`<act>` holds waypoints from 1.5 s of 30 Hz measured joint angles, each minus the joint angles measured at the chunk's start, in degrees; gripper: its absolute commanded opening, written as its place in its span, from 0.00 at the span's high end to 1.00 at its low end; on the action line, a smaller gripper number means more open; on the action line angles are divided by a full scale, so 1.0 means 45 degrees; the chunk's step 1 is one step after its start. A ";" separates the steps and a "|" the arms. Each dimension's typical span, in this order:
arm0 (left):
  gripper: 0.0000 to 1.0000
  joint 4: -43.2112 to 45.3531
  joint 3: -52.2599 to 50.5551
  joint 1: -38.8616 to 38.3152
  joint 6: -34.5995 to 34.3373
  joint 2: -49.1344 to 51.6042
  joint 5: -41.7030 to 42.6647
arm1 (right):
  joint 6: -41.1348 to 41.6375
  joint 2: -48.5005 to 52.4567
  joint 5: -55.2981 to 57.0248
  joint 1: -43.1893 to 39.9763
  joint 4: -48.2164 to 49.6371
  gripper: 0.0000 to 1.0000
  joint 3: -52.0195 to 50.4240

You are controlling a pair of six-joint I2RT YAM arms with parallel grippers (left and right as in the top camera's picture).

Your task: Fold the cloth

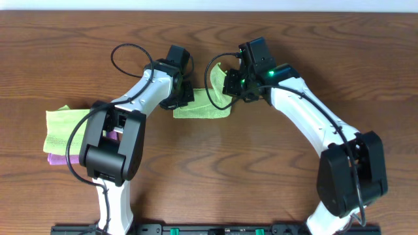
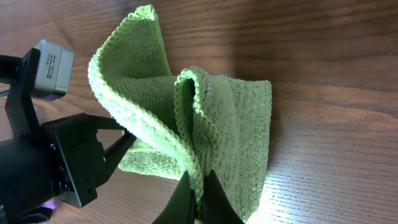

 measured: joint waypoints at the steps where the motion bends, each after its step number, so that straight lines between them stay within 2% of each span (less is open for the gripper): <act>1: 0.94 -0.0010 0.0000 0.0000 0.0000 0.0000 0.0000 | 0.0000 0.0000 0.0000 0.0005 0.0000 0.99 0.0000; 14: 0.94 -0.0724 0.0612 0.0029 0.0000 -0.0398 -0.0053 | 0.0000 0.0000 -0.0005 0.0005 -0.0029 0.99 0.0000; 22: 0.94 -0.1554 0.1749 0.0151 0.0005 -0.0432 -0.0350 | -0.0126 0.0000 -0.0005 0.0049 -0.0029 0.98 0.0000; 30: 0.94 -0.2681 0.3327 0.1107 0.0010 -0.0461 -0.0670 | -0.0272 0.0000 -0.0005 0.0792 0.0384 0.99 0.0000; 45: 0.94 -0.3172 0.3366 0.2730 0.0010 -0.0962 -0.0670 | -0.0277 0.0000 0.0189 0.1797 0.1239 0.99 0.0000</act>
